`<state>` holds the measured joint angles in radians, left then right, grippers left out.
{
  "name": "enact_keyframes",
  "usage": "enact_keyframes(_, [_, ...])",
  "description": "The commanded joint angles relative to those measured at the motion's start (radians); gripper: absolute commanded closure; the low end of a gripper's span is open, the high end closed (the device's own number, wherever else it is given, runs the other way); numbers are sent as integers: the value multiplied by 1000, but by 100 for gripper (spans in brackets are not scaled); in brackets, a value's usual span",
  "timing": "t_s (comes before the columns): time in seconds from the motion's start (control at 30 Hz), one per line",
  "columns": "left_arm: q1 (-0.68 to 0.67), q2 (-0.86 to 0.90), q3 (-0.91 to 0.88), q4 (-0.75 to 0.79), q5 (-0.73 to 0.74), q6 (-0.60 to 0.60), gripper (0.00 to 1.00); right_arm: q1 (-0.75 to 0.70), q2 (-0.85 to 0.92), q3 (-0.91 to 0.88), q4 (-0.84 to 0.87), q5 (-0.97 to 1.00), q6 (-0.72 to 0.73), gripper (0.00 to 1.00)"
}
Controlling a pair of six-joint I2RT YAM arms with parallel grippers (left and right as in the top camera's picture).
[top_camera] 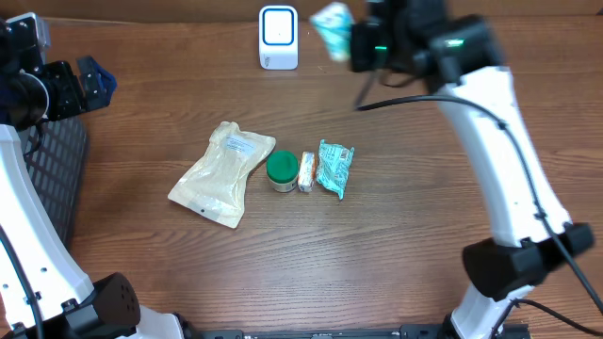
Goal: Scan the item barcode
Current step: 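Carry the Kleenex pack to the right side and lower it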
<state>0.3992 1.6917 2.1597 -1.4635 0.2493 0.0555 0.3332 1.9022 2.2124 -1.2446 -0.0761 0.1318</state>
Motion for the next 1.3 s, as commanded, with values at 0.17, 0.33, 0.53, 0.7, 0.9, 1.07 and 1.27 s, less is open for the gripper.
enact_keyframes(0.17, [-7,3,3,1,-6,12,0,-288,39,-58,-228,-49,174,96])
enact_keyframes(0.33, [-7,3,3,1,-5,12,0,-453,40,-242,-177,-88,221,96])
enact_keyframes(0.53, [-7,3,3,1,-5,12,0,-570,40,-513,-1,-191,229,96])
enact_keyframes(0.7, [-7,3,3,1,-6,12,0,-630,40,-670,127,-195,244,96])
enact_keyframes(0.9, [-7,3,3,1,-6,12,0,-684,40,-730,184,-187,262,96])
enact_keyframes(1.07, [-7,3,3,1,-6,12,0,-688,40,-730,167,-186,261,78])
enact_keyframes(1.27, [-7,3,3,1,-5,12,0,-688,39,-729,136,-188,261,64])
